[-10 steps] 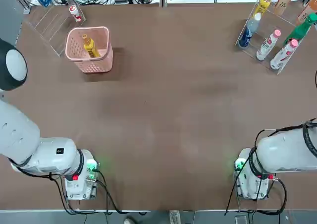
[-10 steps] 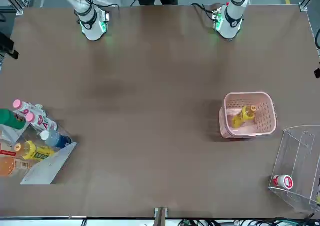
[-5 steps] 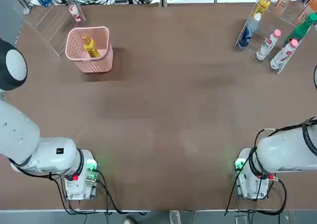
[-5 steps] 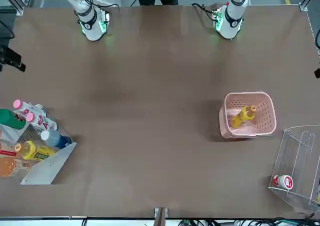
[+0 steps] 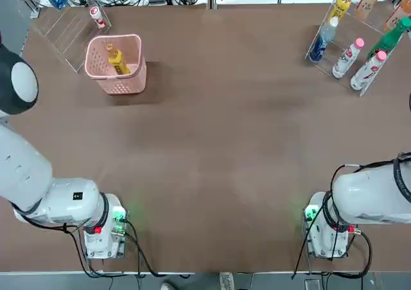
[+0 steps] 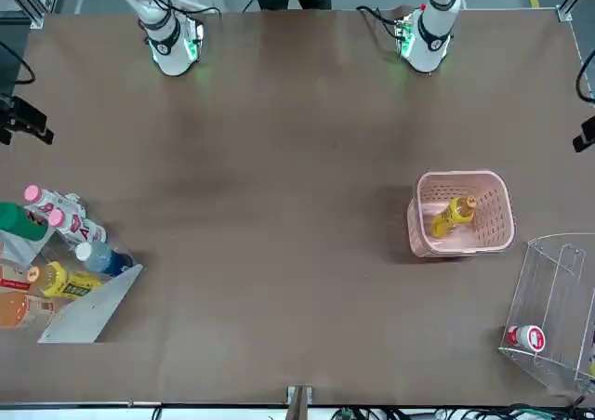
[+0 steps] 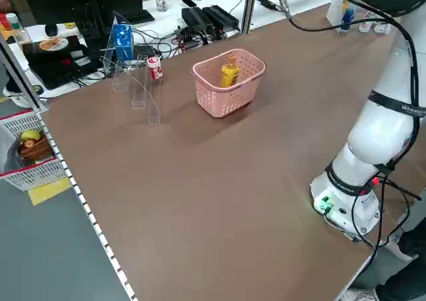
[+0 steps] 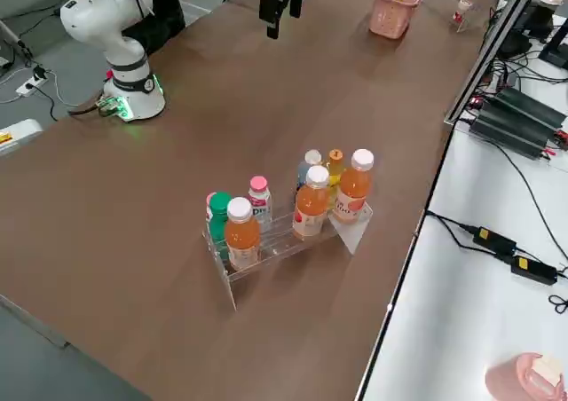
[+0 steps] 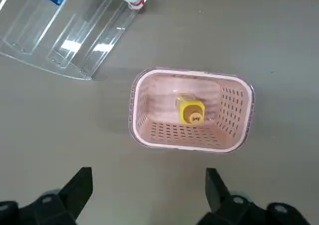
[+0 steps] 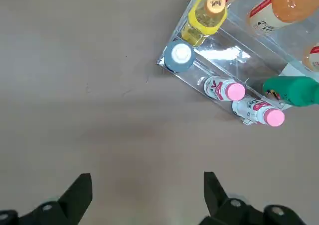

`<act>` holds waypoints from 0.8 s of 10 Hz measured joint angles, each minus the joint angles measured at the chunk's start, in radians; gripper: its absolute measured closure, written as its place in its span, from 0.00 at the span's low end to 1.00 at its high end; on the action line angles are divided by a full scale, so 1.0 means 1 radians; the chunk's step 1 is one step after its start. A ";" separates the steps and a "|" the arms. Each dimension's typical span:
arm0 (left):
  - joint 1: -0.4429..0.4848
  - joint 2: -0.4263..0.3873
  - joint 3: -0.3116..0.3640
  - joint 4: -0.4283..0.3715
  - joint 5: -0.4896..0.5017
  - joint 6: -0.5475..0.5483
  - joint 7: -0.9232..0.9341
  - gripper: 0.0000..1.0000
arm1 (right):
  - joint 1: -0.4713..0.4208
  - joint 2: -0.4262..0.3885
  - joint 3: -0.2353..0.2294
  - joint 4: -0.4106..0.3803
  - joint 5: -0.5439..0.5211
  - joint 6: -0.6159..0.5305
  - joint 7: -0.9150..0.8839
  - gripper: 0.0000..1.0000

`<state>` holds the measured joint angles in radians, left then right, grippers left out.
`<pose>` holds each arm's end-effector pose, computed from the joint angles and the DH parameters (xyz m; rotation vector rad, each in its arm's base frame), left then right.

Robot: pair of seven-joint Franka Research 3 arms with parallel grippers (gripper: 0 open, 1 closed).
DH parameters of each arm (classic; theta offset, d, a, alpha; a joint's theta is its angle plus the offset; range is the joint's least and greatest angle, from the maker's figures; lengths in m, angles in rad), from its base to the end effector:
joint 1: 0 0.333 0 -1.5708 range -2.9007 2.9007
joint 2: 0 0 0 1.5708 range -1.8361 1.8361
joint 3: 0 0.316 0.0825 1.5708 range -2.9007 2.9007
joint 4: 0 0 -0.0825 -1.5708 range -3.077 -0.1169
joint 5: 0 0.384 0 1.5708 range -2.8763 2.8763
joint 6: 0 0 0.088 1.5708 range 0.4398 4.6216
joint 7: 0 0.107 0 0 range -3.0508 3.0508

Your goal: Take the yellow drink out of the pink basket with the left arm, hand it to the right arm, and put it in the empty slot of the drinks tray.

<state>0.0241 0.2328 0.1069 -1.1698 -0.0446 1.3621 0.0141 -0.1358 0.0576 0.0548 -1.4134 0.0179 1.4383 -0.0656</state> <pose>0.5979 0.0635 0.6572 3.1147 0.1654 -0.0590 0.5571 -0.0442 0.6543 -3.1179 0.0208 0.0483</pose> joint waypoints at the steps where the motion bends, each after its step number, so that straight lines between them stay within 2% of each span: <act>1: 0.000 0.018 -0.001 -0.008 0.000 0.016 0.000 0.00 | -0.002 0.000 0.006 -0.001 0.000 0.000 0.000 0.01; 4: -0.008 0.033 -0.012 -0.089 -0.010 0.116 -0.010 0.00 | -0.002 0.000 0.012 -0.010 -0.001 -0.006 0.000 0.01; 8: -0.016 0.025 -0.074 -0.212 -0.011 0.244 -0.113 0.00 | -0.002 -0.007 0.016 -0.011 -0.001 -0.021 0.000 0.01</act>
<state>0.0083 0.2577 0.0333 -1.3821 -0.0551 1.6057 -0.0992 -0.1378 0.0508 0.0705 -1.4243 0.0173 1.4174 -0.0656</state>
